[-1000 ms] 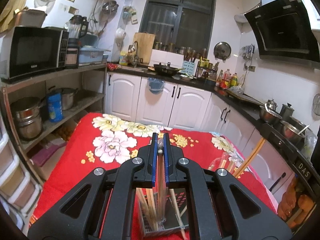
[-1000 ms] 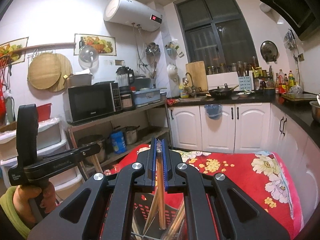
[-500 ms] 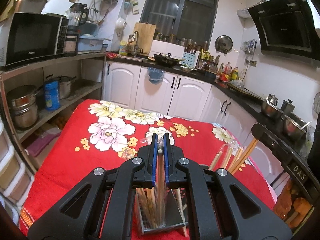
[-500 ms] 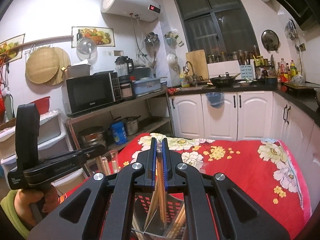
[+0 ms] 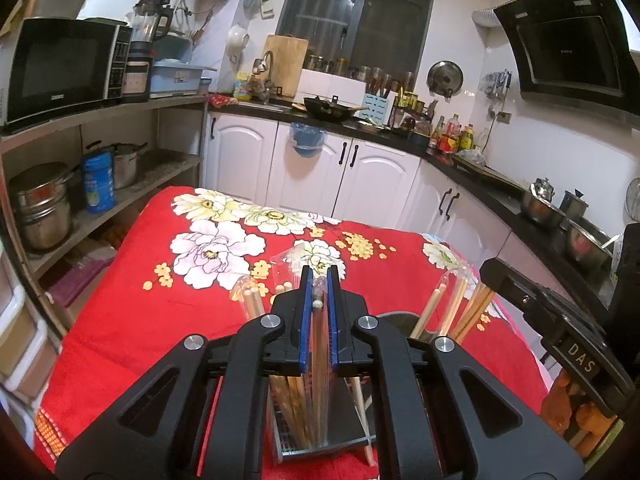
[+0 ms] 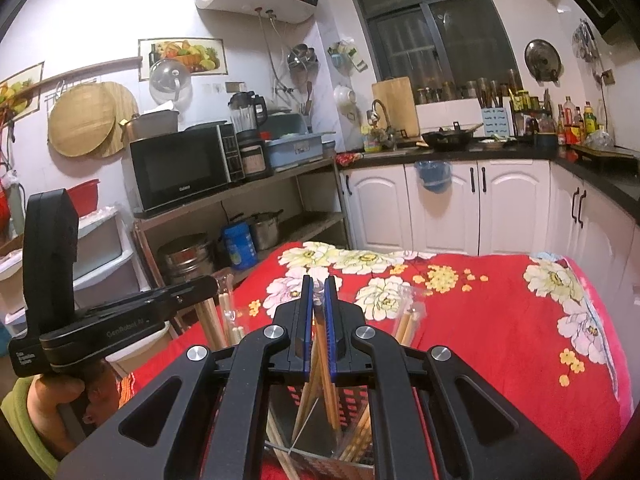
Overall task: Organize utensils
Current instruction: 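Open the right tool to release the chopsticks and lift away, then lower the right tool onto a wrapped chopstick pair on the cloth and close it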
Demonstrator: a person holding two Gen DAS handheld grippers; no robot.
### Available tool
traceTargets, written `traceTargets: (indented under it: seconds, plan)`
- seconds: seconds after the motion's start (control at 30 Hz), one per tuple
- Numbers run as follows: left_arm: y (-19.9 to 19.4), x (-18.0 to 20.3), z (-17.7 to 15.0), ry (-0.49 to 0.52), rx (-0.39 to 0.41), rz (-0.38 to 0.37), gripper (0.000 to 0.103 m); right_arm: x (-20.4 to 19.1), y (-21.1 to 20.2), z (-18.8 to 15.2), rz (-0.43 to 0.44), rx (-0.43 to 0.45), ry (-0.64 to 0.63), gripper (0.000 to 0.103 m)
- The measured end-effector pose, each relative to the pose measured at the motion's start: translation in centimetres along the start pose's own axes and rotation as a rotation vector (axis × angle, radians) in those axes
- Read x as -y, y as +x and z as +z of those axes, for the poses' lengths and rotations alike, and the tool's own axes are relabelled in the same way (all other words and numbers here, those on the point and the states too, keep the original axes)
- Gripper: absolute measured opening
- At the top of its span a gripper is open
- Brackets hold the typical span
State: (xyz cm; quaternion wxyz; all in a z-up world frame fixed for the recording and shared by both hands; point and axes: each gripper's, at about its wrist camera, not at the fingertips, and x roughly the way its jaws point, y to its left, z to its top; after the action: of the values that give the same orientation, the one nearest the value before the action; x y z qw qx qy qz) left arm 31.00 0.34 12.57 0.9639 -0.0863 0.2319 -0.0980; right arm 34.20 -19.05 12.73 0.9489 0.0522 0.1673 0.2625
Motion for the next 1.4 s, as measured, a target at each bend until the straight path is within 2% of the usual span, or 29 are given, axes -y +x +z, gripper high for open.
traceTargets:
  seconds: [0.1,0.17,0.3,0.43,0.53,0.6,0.67,0.77,0.87,0.97,1.4]
  plan:
    - [0.1,0.0,0.0,0.000,-0.002,0.001,0.005,0.3,-0.1,-0.1,-0.006,-0.006,0.009,0.011]
    - [0.0,-0.1,-0.3,-0.003,-0.008,0.002,0.012,0.6,-0.3,-0.2,-0.011,-0.014,0.026,0.030]
    - [-0.3,-0.3,-0.9,-0.010,-0.018,0.005,0.024,1.1,-0.8,-0.3,-0.019,-0.018,0.038,0.031]
    - [-1.0,-0.4,-1.2,-0.016,-0.014,0.007,0.037,1.4,-1.5,-0.6,-0.019,-0.021,0.058,0.040]
    - [-1.6,-0.5,-1.4,-0.025,-0.007,0.009,0.054,1.4,-2.3,-0.7,-0.022,-0.019,0.063,0.048]
    - [-2.1,-0.6,-1.6,-0.030,0.002,0.016,0.071,1.4,-2.7,-0.8,-0.027,-0.016,0.064,0.052]
    - [-2.6,-0.7,-1.7,-0.038,0.009,0.021,0.078,1.3,-3.2,-0.9,-0.032,-0.014,0.065,0.061]
    - [-3.3,-1.0,-1.8,-0.052,0.019,0.022,0.089,1.2,-3.8,-1.0,-0.040,-0.006,0.066,0.066]
    - [-4.1,-1.2,-2.0,-0.064,0.030,0.020,0.091,1.0,-4.6,-1.2,-0.046,0.003,0.066,0.075]
    - [-4.7,-1.3,-2.3,-0.069,0.037,0.027,0.091,0.9,-5.3,-1.5,-0.047,0.009,0.071,0.077]
    - [-6.9,-1.5,-4.7,-0.069,0.029,0.035,0.091,-0.3,-7.7,-3.5,-0.056,-0.011,0.058,0.079]
